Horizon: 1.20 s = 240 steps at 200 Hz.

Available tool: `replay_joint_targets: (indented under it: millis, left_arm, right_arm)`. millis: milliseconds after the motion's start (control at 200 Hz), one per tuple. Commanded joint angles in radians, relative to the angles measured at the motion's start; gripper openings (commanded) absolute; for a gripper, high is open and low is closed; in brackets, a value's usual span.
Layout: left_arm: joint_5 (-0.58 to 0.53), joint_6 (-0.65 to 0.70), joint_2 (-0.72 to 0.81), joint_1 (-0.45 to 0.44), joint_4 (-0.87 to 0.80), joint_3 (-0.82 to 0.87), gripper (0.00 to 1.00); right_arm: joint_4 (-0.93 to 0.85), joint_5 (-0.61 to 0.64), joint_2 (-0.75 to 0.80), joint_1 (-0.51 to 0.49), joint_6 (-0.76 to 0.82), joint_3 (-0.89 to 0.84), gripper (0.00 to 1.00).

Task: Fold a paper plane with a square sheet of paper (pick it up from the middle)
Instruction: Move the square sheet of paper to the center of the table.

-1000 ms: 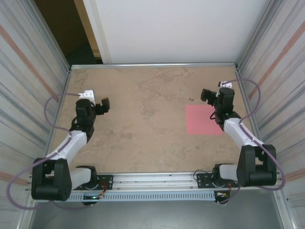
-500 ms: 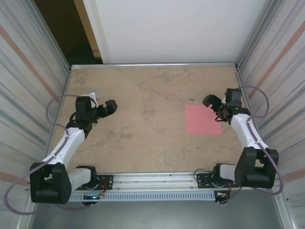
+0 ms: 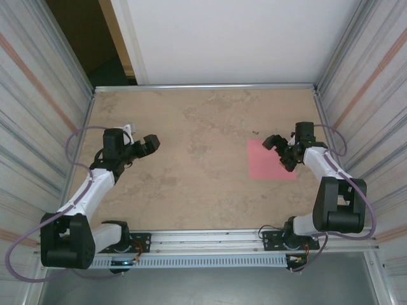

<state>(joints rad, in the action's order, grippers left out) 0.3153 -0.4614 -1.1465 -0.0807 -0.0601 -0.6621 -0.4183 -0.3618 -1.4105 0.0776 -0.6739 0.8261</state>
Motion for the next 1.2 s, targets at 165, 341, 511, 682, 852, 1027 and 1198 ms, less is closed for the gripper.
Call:
replay_joint_targets:
  millis: [165, 341, 511, 682, 852, 1027, 1198]
  left_arm:
    - [0.019, -0.004, 0.005, -0.01, -0.028, -0.032, 0.99]
    - [0.011, -0.002, 0.001, -0.01, -0.03, -0.035, 0.99]
    - [0.004, 0.004, -0.004, -0.01, -0.045, -0.041, 0.99]
    - [0.001, 0.003, -0.006, -0.01, -0.045, -0.04, 0.99]
    - [0.002, 0.0, -0.024, -0.01, -0.054, -0.049, 0.99]
    - [0.004, -0.008, -0.048, -0.01, -0.064, -0.056, 0.99]
    - [0.017, -0.019, -0.074, -0.011, -0.083, -0.073, 0.99]
  right_arm:
    - [-0.01, -0.007, -0.06, -0.09, -0.057, -0.02, 1.0]
    - [0.041, 0.004, -0.126, -0.182, -0.129, -0.022, 0.99]
    - [0.072, 0.066, -0.181, -0.285, -0.183, -0.015, 0.99]
    - [0.155, 0.048, -0.237, -0.378, -0.265, -0.007, 0.99]
    - [0.224, 0.05, -0.337, -0.55, -0.374, 0.058, 0.98]
    - [0.338, 0.036, -0.438, -0.719, -0.545, 0.179, 0.96]
    - [0.411, 0.012, -0.419, -0.723, -0.557, 0.258, 0.88]
